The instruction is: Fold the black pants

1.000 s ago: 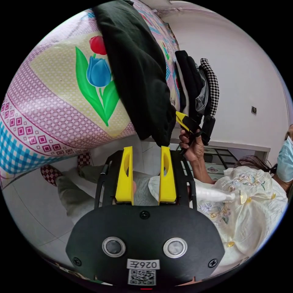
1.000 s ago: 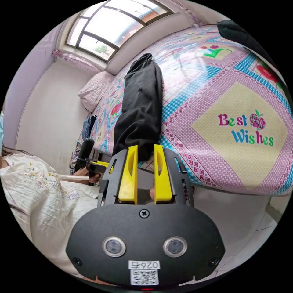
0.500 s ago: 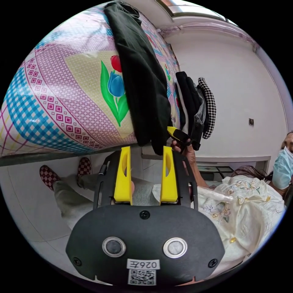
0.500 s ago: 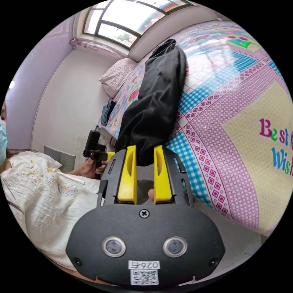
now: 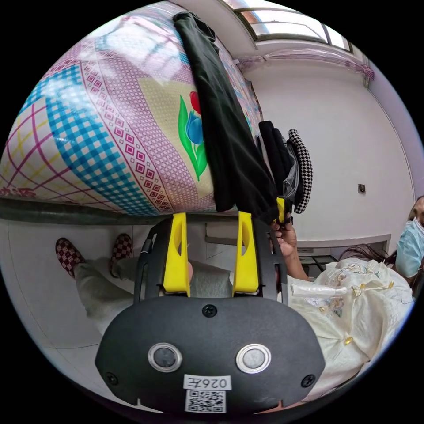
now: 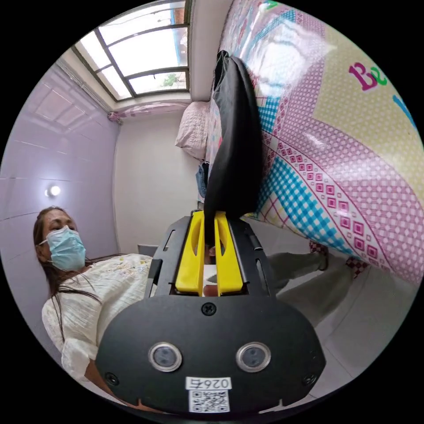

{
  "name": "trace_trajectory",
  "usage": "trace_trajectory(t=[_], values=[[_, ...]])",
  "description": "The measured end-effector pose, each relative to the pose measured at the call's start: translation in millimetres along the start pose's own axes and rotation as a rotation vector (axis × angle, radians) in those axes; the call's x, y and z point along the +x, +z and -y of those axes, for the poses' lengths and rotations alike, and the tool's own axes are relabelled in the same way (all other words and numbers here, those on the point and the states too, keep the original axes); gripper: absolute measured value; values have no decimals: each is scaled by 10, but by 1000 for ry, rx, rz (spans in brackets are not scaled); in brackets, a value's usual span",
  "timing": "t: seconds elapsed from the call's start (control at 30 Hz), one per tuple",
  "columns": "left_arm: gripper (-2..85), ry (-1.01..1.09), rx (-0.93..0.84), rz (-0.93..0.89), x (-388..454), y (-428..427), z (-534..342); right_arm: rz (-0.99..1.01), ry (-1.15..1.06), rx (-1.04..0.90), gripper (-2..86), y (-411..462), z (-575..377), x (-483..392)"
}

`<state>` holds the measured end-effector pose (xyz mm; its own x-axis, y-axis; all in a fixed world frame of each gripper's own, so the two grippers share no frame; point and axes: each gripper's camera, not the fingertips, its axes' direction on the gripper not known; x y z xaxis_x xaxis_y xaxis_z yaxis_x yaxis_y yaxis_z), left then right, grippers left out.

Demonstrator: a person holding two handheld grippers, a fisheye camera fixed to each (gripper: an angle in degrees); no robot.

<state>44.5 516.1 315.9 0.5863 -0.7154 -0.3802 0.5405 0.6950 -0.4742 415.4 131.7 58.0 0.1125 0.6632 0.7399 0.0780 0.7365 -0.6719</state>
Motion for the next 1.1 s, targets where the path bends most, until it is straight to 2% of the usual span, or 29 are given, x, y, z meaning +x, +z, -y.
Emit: trace_trajectory(t=[0.13, 0.2, 0.23, 0.3, 0.4, 0.53, 0.67, 0.8, 0.97, 1.1], values=[[160, 41, 9, 16, 97, -153, -33, 224, -29, 56, -7, 179, 227, -209], [159, 41, 19, 9, 101, -233, -56, 351, -152, 74, -5, 357, 461, -489], [159, 34, 24, 0, 88, -281, -74, 343, -193, 59, -4, 394, 512, -545], [158, 14, 33, -11, 48, -334, -97, 45, -165, 15, 2, 492, 540, -418], [157, -8, 35, -17, -15, -352, -100, -170, 6, -21, 13, 527, 362, 53], [159, -27, 16, -33, -3, -297, -38, -254, -13, 6, 26, 537, 182, 25], [168, -14, 11, -27, 154, -311, 46, -433, -151, -25, 40, 654, 34, -370], [184, 28, -40, 48, 331, -275, 145, -600, -286, -36, 76, 753, -125, -746], [201, 6, -94, 95, 323, -202, 209, -749, -328, -69, 102, 872, -159, -761], [204, -22, -118, 64, 264, -134, 284, -619, -278, -106, 84, 1009, 5, -455]])
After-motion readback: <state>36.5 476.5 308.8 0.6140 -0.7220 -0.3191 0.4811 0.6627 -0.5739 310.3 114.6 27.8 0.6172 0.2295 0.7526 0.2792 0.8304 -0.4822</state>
